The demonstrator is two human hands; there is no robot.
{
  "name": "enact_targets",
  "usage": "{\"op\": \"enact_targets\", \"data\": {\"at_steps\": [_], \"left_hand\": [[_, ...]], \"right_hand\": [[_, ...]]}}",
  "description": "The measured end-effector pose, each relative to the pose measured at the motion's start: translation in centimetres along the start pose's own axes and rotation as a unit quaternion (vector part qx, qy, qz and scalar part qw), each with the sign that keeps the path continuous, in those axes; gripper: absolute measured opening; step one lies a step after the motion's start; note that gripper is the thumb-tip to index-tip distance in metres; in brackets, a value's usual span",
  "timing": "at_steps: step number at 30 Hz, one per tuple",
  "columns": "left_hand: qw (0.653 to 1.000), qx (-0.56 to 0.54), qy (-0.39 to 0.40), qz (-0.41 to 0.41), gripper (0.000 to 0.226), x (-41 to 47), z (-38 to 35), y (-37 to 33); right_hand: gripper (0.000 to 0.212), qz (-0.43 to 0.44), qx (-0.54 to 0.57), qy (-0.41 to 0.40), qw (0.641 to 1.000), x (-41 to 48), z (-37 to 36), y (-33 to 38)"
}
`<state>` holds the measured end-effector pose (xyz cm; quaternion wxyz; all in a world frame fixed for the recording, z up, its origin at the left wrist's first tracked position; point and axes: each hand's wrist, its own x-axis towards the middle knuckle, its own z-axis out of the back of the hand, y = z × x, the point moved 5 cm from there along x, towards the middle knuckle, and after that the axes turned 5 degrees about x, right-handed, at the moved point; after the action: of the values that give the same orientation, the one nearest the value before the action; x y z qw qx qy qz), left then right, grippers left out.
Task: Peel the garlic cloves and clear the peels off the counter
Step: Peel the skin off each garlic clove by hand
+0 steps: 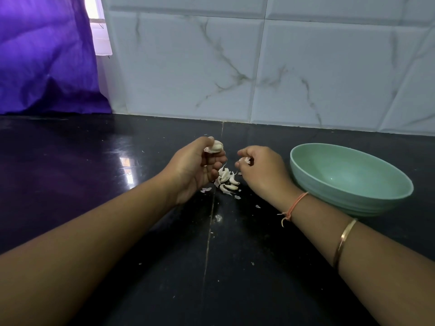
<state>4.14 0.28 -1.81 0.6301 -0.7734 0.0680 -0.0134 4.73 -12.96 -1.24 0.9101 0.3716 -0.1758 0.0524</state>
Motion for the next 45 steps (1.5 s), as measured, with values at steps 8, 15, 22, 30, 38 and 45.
{"op": "enact_targets", "data": {"at_steps": [8,15,22,30,38,45], "left_hand": [[0.999,-0.028,0.012,0.012,0.03,0.0,-0.2,0.2],[0.997,-0.061,0.038,0.03,0.019,-0.3,-0.6,0.2],[0.999,-0.001,0.009,-0.034,0.008,0.2,-0.1,0.1],[0.997,-0.062,0.022,-0.039,0.01,0.2,-0.2,-0.2],[0.996,-0.08,0.015,-0.027,0.006,-0.1,-0.3,-0.3],[0.995,-0.093,0.03,-0.02,0.006,-0.4,-0.6,-0.5]], "right_hand": [[0.018,0.075,0.178,-0.071,0.979,-0.6,1.2,1.9],[0.014,0.129,0.225,-0.059,0.964,-0.8,1.0,2.4],[0.024,0.173,0.197,-0.078,0.962,-0.9,1.3,2.6],[0.016,0.174,0.213,-0.09,0.957,-1.1,1.2,2.7],[0.006,0.137,0.214,-0.101,0.962,-1.1,1.5,2.5],[0.007,0.114,0.224,-0.106,0.962,-1.0,1.8,2.3]]}}
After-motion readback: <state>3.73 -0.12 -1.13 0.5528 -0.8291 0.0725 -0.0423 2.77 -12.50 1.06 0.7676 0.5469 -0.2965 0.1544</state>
